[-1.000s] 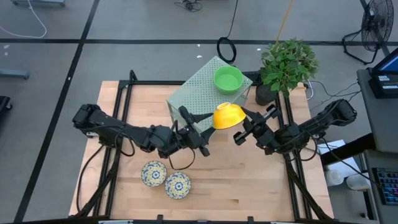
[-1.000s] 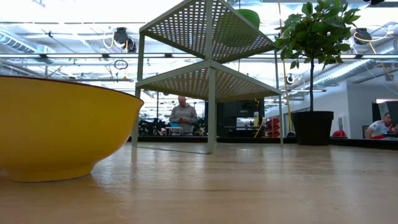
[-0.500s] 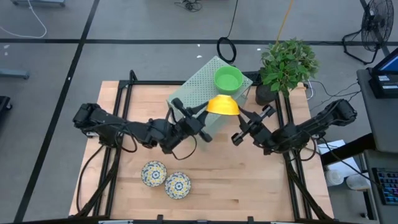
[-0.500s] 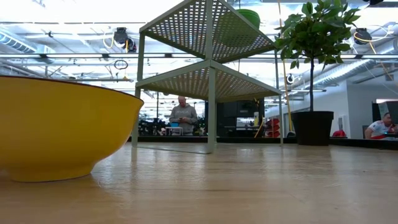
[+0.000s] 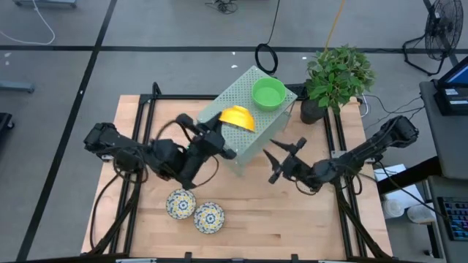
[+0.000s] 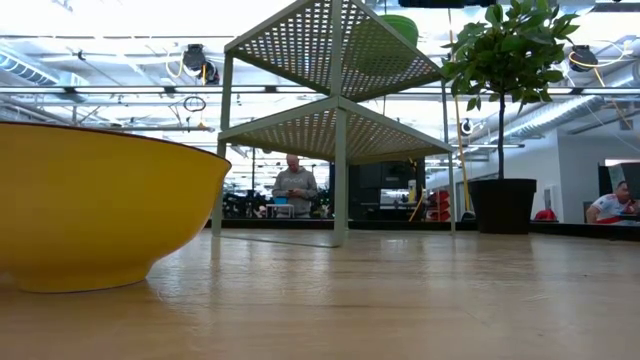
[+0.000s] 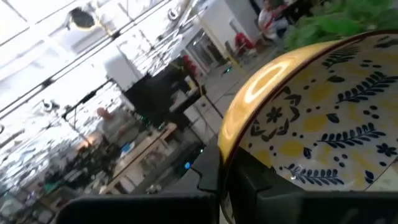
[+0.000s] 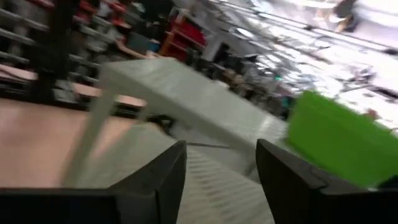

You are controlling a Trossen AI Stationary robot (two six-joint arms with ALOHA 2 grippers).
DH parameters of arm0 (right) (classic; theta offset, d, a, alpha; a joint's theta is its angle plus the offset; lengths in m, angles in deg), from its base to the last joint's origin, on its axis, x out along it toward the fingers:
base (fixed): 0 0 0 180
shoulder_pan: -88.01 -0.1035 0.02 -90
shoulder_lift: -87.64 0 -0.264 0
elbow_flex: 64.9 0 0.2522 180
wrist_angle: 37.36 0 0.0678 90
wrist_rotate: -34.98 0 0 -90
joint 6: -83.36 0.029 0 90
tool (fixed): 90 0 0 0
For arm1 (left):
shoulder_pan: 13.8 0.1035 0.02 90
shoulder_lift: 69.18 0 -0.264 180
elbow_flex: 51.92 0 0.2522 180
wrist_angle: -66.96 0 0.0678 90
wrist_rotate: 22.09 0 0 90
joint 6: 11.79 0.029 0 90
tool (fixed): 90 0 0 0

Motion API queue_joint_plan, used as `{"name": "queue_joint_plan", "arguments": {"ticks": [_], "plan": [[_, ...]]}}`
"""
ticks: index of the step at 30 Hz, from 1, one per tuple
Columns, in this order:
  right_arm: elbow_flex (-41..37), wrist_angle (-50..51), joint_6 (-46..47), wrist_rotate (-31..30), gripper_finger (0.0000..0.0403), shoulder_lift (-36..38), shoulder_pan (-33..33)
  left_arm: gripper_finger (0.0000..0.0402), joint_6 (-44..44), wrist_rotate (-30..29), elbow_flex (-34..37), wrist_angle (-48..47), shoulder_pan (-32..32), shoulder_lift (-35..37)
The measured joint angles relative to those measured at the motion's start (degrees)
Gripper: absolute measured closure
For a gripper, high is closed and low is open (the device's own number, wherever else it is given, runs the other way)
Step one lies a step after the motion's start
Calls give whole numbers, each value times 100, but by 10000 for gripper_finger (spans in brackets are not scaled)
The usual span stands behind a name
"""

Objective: Pick & Place Mini bowls
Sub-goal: Put the right yellow patterned bowl on the shelf

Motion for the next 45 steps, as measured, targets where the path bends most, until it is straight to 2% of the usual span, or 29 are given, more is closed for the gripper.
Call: {"name": "queue_joint_plan", "arguments": {"ticks": [5, 8, 13, 15, 17, 19, 21, 23, 25, 29, 31, 32, 36, 39, 42, 45], "plan": [[4, 551, 840, 91, 220, 2, -334, 392, -475, -380, -770, -1147, 220, 1], [4, 558, 891, 63, 226, 0, -493, 392, -688, -402, -1056, -1661, 533, 5], [7, 539, 817, 69, 234, 2, -656, 392, -752, -420, -1084, -1883, 1234, 1], [7, 549, 782, 62, 234, 2, -664, 392, -802, -387, -1084, -2290, 1431, 6], [7, 556, 759, 67, 234, 2, -688, 392, -1259, -286, -1086, -3065, 1548, 10], [7, 556, 716, 63, 234, 2, -692, 392, -2204, 251, -1086, -4180, 1569, 10], [7, 586, 719, 56, 234, 2, -688, 392, -3305, 1515, -1083, -5311, 1536, 53], [7, 605, 728, 49, 235, 2, -686, 392, -4112, 2685, -1075, -5952, 1537, 84], [9, 612, 737, 49, 236, 2, -688, 392, -4530, 2946, -1075, -6086, 1530, 90], [9, 671, 839, 49, 238, 2, -688, 392, -4759, 2427, -1120, -6307, 1525, 297], [9, 675, 851, 50, 238, 2, -686, 392, -5223, 2627, -1365, -6747, 1502, 462], [9, 678, 851, 54, 238, 2, -686, 392, -5555, 2926, -1555, -7084, 1504, 513], [10, 685, 901, 58, 238, 2, -635, 392, -7252, 5377, -2502, -8544, 1985, 600], [11, 685, 937, 57, 238, 2, -603, 392, -8299, 6174, -2961, -9711, 2493, 572], [11, 702, 1002, 64, 238, 2, -570, 392, -9135, 6903, -3117, -11009, 3165, 522], [11, 711, 1004, 63, 238, 2, -525, 392, -9832, 7194, -3039, -11996, 3753, 420]]}}
